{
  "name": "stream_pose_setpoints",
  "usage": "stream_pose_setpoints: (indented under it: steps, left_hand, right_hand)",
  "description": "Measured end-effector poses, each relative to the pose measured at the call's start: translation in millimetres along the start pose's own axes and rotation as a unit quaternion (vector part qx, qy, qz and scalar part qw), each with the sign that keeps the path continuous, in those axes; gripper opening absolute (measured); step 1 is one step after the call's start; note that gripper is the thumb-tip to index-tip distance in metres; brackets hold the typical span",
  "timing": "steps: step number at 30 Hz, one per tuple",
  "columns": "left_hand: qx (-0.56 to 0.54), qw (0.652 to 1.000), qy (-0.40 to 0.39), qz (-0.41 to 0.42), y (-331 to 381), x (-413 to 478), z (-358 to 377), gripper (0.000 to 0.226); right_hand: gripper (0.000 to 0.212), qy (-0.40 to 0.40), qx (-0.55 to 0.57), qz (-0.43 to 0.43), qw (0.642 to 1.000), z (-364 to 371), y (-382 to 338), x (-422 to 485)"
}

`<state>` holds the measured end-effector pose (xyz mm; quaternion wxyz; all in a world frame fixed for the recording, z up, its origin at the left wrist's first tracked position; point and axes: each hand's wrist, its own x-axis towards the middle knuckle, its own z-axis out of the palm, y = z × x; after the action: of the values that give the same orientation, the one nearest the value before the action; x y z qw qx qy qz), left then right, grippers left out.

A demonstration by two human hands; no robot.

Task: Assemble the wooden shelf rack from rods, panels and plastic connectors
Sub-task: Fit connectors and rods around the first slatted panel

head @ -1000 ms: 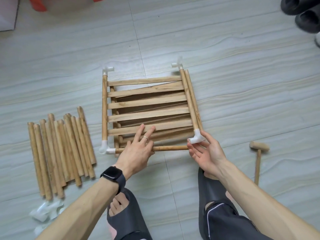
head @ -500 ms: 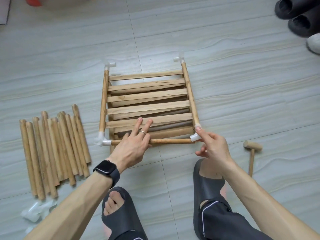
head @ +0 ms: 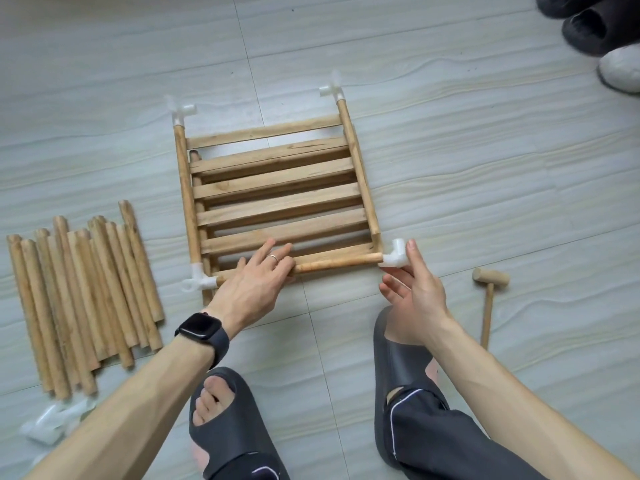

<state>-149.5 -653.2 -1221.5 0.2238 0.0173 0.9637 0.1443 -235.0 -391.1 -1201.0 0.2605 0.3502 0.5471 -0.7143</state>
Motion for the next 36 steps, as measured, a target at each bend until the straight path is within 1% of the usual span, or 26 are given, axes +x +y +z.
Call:
stream_pose_setpoints:
  steps: [3,7,9,11,13,15,16,18,20,22,24,26,27,32,35,36]
  left_hand:
    - [0.003,1.0,0.0,-0.006,-0.1,-0.4,1.3,0.028]
    - [-0.009,1.0,0.02,0.002,-1.9,0.3,4.2,0.03]
    - [-0.017,1.0,0.024,0.003,-0.5,-0.8,2.5,0.032]
    - [-0.025,0.999,0.047,0.002,3.8,0.3,-2.3,0.034]
    - [-0.047,0.995,0.083,-0.003,13.6,7.5,-12.7,0.043]
    - [-0.075,0.992,0.101,-0.016,25.5,24.9,-23.5,0.049]
    - [-0.066,0.993,0.095,-0.016,30.6,36.6,-27.4,0.055]
    - [-0.011,0.998,0.055,0.001,39.4,60.1,-33.4,0.068]
    - [0.025,0.999,0.02,0.014,47.1,78.9,-35.6,0.071]
    - [0.037,0.999,-0.002,-0.005,53.5,93.7,-32.6,0.062]
    - [0.038,0.999,-0.012,-0.033,57.5,102.8,-30.2,0.045]
    - [0.025,0.999,0.004,-0.043,56.0,106.5,-28.0,0.029]
    - [0.011,0.999,0.018,-0.042,53.4,106.7,-27.1,0.025]
    - [-0.066,0.996,0.059,-0.003,44.5,91.7,-33.3,0.024]
    - [-0.081,0.994,0.059,0.033,44.0,77.2,-37.8,0.015]
    - [-0.079,0.994,0.061,0.038,44.5,72.8,-37.2,0.017]
  right_hand:
    - [0.053,-0.022,0.002,-0.011,1.0,-0.8,0.7,-1.1]
    - [0.047,-0.046,-0.13,-0.089,0.986,-0.2,1.5,1.4]
    - [0.052,-0.056,-0.14,-0.066,0.986,2.2,0.9,1.4]
    - [0.057,-0.057,-0.131,-0.028,0.989,3.2,2.1,1.5]
    - [0.057,-0.059,-0.156,-0.007,0.986,2.0,7.5,1.3]
    - [0.055,-0.068,-0.177,0.013,0.982,2.6,13.7,0.4]
    - [0.053,-0.071,-0.177,0.024,0.981,3.9,15.5,-0.1]
    - [0.048,-0.074,-0.169,0.04,0.982,6.6,15.1,1.5]
    - [0.043,-0.082,-0.153,0.064,0.983,7.8,11.2,6.0]
    - [0.041,-0.087,-0.143,0.082,0.982,6.8,7.4,10.4]
    - [0.038,-0.091,-0.146,0.091,0.981,6.0,7.4,13.8]
    - [0.037,-0.097,-0.155,0.088,0.979,7.2,9.7,15.6]
    - [0.039,-0.102,-0.16,0.079,0.979,8.1,11.1,16.4]
    - [0.051,-0.132,-0.208,0.027,0.969,7.4,18.8,15.3]
    - [0.055,-0.142,-0.221,-0.005,0.965,2.7,19.2,10.6]
    - [0.056,-0.147,-0.229,-0.016,0.962,1.0,19.7,8.9]
